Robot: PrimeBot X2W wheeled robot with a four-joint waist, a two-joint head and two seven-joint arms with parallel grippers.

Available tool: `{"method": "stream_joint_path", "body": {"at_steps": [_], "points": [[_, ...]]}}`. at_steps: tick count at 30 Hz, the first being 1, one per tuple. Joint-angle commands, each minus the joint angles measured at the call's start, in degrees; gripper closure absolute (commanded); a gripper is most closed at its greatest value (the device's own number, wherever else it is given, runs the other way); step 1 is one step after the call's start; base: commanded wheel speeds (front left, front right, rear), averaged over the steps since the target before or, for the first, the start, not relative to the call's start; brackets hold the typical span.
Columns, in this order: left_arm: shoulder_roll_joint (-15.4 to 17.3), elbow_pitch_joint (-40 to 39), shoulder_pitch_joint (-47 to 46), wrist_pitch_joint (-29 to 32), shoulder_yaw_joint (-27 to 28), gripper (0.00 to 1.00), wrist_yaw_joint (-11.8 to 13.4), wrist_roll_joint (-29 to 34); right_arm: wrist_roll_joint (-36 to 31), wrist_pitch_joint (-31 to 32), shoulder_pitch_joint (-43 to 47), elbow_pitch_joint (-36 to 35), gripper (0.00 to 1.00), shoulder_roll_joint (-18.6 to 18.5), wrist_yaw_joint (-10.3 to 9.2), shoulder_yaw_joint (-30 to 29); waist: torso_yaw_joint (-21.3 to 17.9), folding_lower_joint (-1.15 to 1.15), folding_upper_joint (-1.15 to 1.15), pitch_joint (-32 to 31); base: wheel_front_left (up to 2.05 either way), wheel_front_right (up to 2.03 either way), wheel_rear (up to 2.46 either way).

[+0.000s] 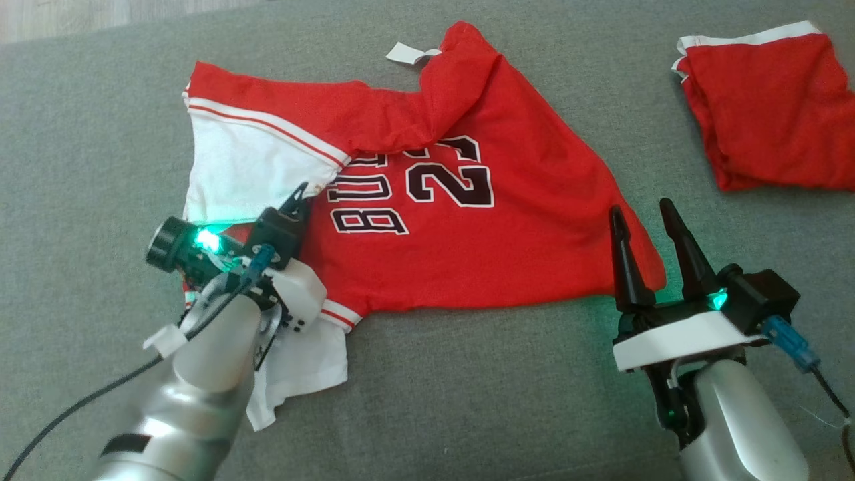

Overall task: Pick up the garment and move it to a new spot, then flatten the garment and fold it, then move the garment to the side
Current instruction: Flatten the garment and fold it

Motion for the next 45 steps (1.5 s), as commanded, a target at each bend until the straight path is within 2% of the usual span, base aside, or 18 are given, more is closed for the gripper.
{"method": "stream_joint_path", "body": {"at_steps": [1,6,14,19,22,32,37,38,39,43,45], "points": [[2.1,-1.4,-2.8,-0.5,1.5,1.0,0.1,-0.5,0.4,-0.6,-1.3,-1.4,0.0,0.3,-0.04,1.4,0.0,0.0,0.0,-0.1,0.0,0.0,0.0],[5.5,-2.7,-6.3,0.1,1.1,1.0,-1.0,0.3,0.7,-0.6,-1.7,-1.1,0.0,0.3,-0.04,2.1,-0.7,0.0,0.0,0.1,0.0,0.0,0.0],[15.8,-5.7,-19.5,5.7,-1.8,1.0,-5.3,4.6,3.3,-0.6,-4.7,-1.7,0.0,0.3,-0.04,5.5,-5.1,0.0,0.0,3.4,0.0,0.0,0.0],[21.7,-4.6,-28.5,9.1,-4.8,1.0,-6.4,5.7,5.6,-0.6,-6.7,-2.5,0.0,0.3,-0.04,8.4,-8.8,0.0,0.0,6.3,0.0,0.0,0.0],[23.0,-3.7,-31.4,9.8,-6.7,1.0,-6.4,5.5,6.5,-0.6,-7.4,-2.8,0.0,0.3,-0.04,9.2,-10.0,0.0,0.0,7.4,0.0,0.0,0.0],[27.7,1.4,-45.9,12.0,-20.5,1.0,-6.5,2.0,10.1,-0.6,-10.1,-5.0,0.0,0.3,-0.04,12.5,-14.7,0.0,0.0,12.8,0.0,0.0,0.0],[28.1,3.9,-52.7,11.3,-22.5,1.0,-6.5,1.5,11.1,-0.6,-10.8,-5.7,0.0,0.3,-0.04,13.1,-15.9,0.0,0.0,14.6,0.0,0.0,0.0],[27.8,4.4,-53.5,10.8,-22.4,0.9,-6.3,1.5,11.2,-0.6,-10.9,-5.9,0.0,0.3,-0.04,13.1,-16.0,0.0,0.0,14.8,0.0,0.0,0.0],[27.4,4.9,-54.1,10.1,-22.3,0.0,-5.7,1.4,11.3,-0.6,-10.9,-6.0,0.0,0.3,-0.04,13.1,-16.0,0.0,0.0,15.0,0.0,0.0,0.0],[24.8,7.4,-55.0,7.1,-21.5,0.0,-2.5,0.4,11.2,-0.6,-11.1,-6.0,0.0,0.3,-0.04,12.3,-15.0,0.0,0.0,15.3,0.0,0.0,0.0],[23.7,8.2,-54.6,5.7,-21.2,0.0,-1.9,-0.3,10.7,-0.6,-11.2,-5.9,0.0,0.3,-0.04,11.8,-14.1,0.0,0.0,14.9,0.0,0.0,0.0]]}}
